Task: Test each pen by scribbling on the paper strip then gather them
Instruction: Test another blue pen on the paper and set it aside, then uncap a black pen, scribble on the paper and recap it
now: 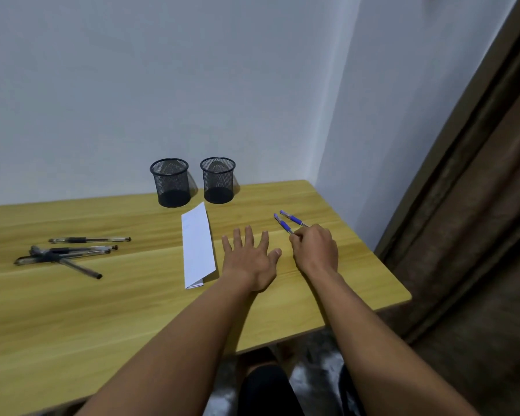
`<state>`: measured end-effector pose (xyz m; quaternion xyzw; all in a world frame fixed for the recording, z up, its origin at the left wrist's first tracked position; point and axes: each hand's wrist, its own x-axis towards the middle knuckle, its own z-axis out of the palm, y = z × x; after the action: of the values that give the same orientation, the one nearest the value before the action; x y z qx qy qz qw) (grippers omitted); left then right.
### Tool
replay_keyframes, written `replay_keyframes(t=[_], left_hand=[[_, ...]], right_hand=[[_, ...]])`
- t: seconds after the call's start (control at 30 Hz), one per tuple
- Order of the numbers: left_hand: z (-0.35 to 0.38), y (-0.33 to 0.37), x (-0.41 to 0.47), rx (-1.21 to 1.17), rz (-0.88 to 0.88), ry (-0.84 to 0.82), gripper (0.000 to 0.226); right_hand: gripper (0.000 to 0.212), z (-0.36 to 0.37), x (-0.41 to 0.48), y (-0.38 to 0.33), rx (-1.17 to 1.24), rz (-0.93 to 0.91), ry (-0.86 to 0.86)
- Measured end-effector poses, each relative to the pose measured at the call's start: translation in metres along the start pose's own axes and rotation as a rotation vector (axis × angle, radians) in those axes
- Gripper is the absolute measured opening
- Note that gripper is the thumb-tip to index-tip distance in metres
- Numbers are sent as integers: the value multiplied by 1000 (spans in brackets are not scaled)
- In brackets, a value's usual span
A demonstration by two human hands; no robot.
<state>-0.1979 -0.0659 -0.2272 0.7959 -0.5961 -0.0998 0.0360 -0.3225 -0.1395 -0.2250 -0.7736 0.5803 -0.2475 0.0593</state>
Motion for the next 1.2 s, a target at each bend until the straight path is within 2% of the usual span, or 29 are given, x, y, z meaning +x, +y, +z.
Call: replay_keyframes(t=[0.3, 0.43, 0.5, 0.7, 0.83, 0.93, 1.1, 1.2], left_hand=[[2, -1, 2, 19, -13, -40, 69], [-2, 0, 0, -12, -8, -42, 68], [-8, 2, -2, -55, 8, 10, 65], [-52, -8, -23, -138, 75, 367, 46], [-85, -47, -47, -115, 36, 569, 37], [-98, -92, -67, -90, -34, 648, 32], [-97, -177, -104, -92, -189, 680, 32], [-89, -226, -127, -94, -304, 615, 35]], right_hand=[[26, 0, -1, 5, 15, -16, -23], [33, -8, -3, 1, 45, -13, -47], [37, -17, -3, -4, 79, -18, -38], [31, -46, 4, -37, 141, -106, -12], [31, -55, 2, -87, 182, -212, -52], [27, -48, -7, -133, 236, -298, -114], [31, -16, -37, -208, 276, -474, -260], [31, 9, -58, -249, 256, -561, -353]])
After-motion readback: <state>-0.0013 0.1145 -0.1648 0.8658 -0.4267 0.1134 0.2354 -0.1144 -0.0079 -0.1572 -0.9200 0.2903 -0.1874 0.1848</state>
